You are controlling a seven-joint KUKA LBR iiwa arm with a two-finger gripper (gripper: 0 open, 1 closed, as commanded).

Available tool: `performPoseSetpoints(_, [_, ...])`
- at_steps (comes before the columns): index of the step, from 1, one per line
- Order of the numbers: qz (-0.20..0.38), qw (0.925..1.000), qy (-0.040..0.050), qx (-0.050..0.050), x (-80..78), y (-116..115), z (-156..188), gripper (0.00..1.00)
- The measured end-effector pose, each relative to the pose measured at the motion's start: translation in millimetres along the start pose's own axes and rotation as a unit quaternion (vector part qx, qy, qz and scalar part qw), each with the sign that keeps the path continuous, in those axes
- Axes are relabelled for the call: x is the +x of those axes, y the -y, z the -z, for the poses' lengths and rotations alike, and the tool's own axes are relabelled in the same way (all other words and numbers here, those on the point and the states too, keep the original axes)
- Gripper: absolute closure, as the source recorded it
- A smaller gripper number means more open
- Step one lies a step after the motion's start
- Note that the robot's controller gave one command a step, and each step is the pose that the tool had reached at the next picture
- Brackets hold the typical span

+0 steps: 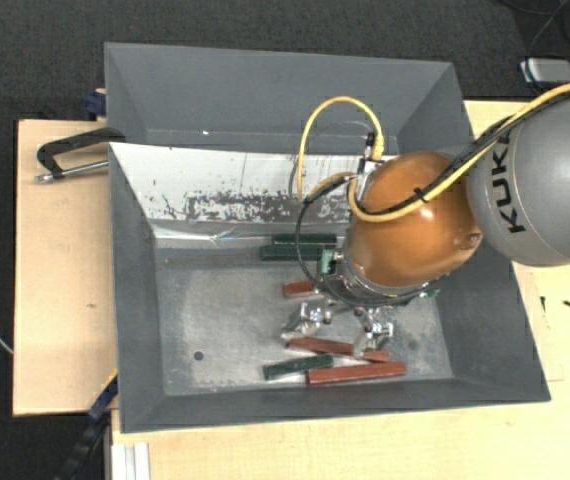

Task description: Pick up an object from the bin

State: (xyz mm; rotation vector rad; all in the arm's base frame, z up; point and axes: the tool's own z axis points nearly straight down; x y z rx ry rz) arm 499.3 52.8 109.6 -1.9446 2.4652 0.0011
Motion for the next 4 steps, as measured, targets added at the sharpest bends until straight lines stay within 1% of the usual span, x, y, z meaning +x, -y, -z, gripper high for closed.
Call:
performPoseSetpoints(1, [-0.126, 0.9921, -0.0020, 0.003, 1.8, 6, -34, 1.00])
performPoseSetpoints(3, [-0.126, 0.9920, -0.0020, 0.003, 1.8, 6, -34, 1.00])
performPoseSetpoints(4, [-0.149, 0.9888, 0.0010, 0.000, 26.0, 5, 160, 1.00])
